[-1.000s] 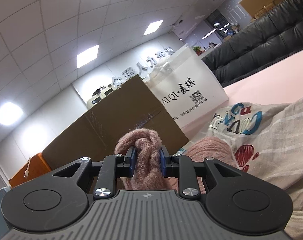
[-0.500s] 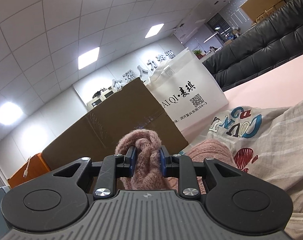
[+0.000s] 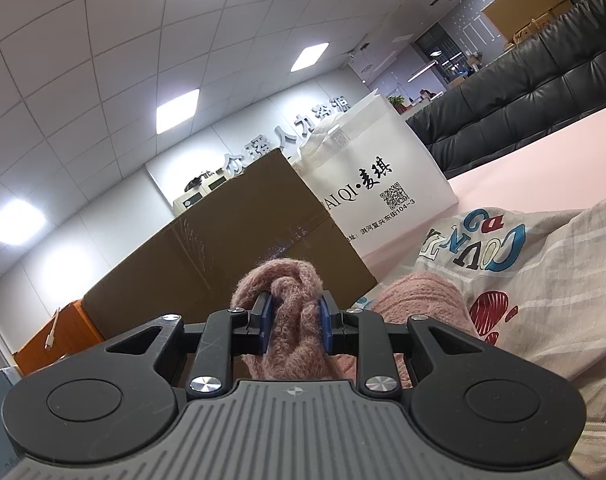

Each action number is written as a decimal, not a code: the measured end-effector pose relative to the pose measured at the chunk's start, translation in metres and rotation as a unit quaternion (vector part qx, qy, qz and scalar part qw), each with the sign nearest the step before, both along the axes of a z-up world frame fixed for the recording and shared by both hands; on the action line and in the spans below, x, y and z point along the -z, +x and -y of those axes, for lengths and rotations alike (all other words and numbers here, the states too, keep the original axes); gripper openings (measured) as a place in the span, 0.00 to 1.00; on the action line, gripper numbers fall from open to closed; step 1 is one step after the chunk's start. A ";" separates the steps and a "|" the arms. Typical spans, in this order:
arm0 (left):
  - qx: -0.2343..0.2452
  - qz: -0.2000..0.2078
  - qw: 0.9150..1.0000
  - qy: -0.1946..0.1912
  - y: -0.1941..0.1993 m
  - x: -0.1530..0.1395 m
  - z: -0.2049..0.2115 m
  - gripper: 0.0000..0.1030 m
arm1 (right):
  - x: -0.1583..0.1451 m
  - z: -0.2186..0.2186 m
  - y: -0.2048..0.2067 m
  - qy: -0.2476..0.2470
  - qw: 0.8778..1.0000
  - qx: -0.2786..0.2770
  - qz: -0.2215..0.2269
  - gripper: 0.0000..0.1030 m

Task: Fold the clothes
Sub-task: 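Grasp the sweater with the left gripper while the right gripper holds it up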

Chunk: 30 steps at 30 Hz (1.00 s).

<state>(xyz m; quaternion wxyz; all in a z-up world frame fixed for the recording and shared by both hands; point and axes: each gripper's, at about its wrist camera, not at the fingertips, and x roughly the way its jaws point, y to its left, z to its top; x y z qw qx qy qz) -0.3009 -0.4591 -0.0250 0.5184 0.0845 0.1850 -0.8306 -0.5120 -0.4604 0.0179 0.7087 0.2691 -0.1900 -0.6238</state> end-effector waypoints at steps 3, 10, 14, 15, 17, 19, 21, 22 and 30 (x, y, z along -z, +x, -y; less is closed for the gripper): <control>0.040 -0.066 0.997 0.019 0.008 0.001 0.003 0.05 | 0.000 0.000 -0.001 -0.001 1.000 0.001 0.005 0.21; -0.015 -0.016 1.000 -0.011 0.007 0.001 -0.004 0.17 | 0.001 0.000 -0.001 0.005 1.000 0.004 0.004 0.21; -0.058 0.004 0.998 -0.020 0.011 -0.002 -0.001 0.45 | 0.002 0.000 -0.001 0.007 1.000 0.001 0.006 0.21; -0.056 0.006 0.998 -0.015 0.011 -0.001 0.001 0.50 | 0.002 0.001 -0.001 0.007 1.000 0.001 0.006 0.21; -0.044 0.013 0.999 -0.006 0.008 0.001 0.004 0.57 | 0.002 0.001 0.000 0.007 1.000 0.001 0.005 0.21; -0.023 0.023 0.999 0.002 0.001 0.001 0.008 0.75 | 0.003 0.001 0.000 0.008 1.000 0.000 0.003 0.21; -0.006 0.036 0.999 0.017 -0.006 0.004 0.014 0.82 | 0.003 0.002 0.001 0.011 1.000 -0.001 0.001 0.21; -0.008 0.047 0.999 0.024 -0.010 0.006 0.017 0.82 | 0.003 0.002 0.002 0.012 1.000 -0.002 0.000 0.21; -0.002 0.058 0.998 -0.015 -0.020 0.003 0.002 0.14 | 0.003 0.003 0.011 0.013 1.000 -0.016 -0.019 0.22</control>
